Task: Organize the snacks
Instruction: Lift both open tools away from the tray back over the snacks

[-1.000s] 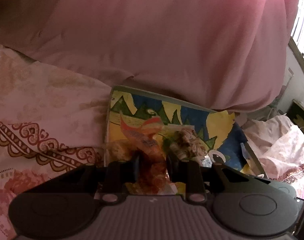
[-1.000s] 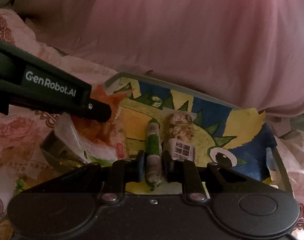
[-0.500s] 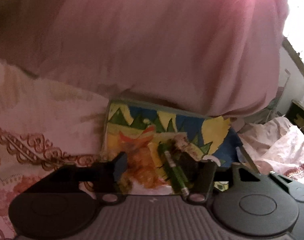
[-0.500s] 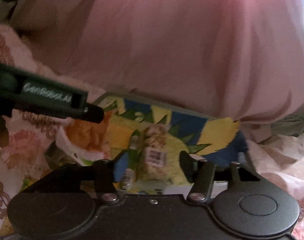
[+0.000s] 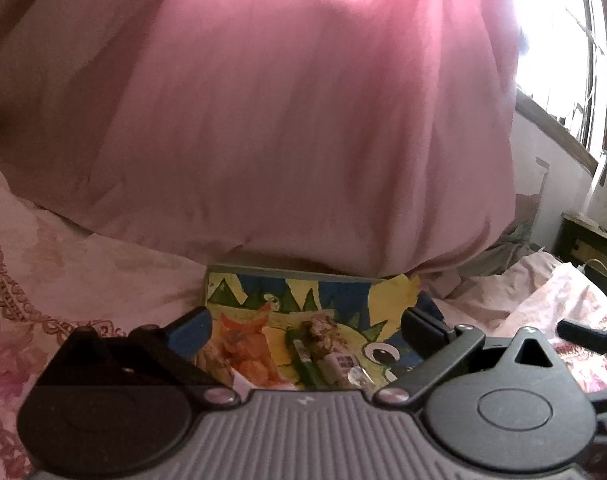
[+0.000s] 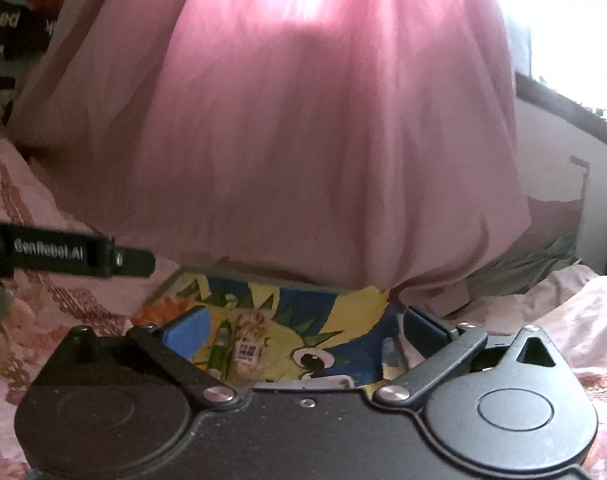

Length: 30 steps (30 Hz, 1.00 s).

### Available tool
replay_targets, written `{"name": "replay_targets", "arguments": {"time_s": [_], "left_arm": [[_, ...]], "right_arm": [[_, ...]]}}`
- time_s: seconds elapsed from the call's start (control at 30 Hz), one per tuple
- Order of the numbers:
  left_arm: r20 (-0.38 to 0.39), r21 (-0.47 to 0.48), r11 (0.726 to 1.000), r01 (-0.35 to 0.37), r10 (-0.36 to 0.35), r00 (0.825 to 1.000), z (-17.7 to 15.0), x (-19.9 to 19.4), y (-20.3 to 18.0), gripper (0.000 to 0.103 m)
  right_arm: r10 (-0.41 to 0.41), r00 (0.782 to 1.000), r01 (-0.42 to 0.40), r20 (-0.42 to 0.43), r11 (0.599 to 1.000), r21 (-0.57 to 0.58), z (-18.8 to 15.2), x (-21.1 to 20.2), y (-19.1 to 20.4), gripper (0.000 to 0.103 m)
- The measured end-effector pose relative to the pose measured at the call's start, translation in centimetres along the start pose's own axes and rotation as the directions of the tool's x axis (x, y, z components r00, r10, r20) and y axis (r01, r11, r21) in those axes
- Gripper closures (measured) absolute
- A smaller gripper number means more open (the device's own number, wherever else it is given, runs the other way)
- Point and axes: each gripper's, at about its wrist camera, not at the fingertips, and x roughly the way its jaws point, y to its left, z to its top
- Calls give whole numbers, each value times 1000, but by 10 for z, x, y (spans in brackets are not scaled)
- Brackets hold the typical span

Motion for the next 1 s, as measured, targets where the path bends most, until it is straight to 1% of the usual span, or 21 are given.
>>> {"name": "replay_targets", "arguments": {"time_s": [0.17, 0.33, 0.43, 0.53, 0.7, 0.8, 0.87, 1.0], "left_arm": [[30, 37, 998, -43, 41, 999, -8, -33, -18, 0], [32, 50, 995, -91, 89, 995, -24, -71, -31, 0], [-6, 50, 992, -114, 115, 993, -37, -90, -37, 0], [-51, 41, 991, -129, 131, 990, -52, -107, -41, 0], [-87, 57, 987, -150, 154, 984, -73, -136, -45, 0], [-106, 41, 987, -154, 158, 982, -84, -149, -44, 0], [-133, 23, 988, -152, 153, 979, -90, -155, -43, 0], [-183, 10, 987, -162, 161, 970, -101, -163, -42, 0]], "right_arm": [[-11, 999, 12, 43, 1000, -14, 0, -39, -7, 1], [-15, 998, 16, 53, 1000, -4, -8, -73, -14, 1], [-15, 999, 15, 34, 1000, 14, -17, -93, -20, 1], [-21, 1000, 21, 1, 998, 59, -29, -111, -28, 1], [-12, 998, 20, -58, 990, 141, -52, -131, -39, 1], [5, 995, 12, -103, 987, 162, -66, -140, -40, 1], [27, 990, -3, -136, 985, 175, -74, -144, -40, 1], [34, 987, -7, -155, 986, 167, -76, -149, -35, 1]]}}
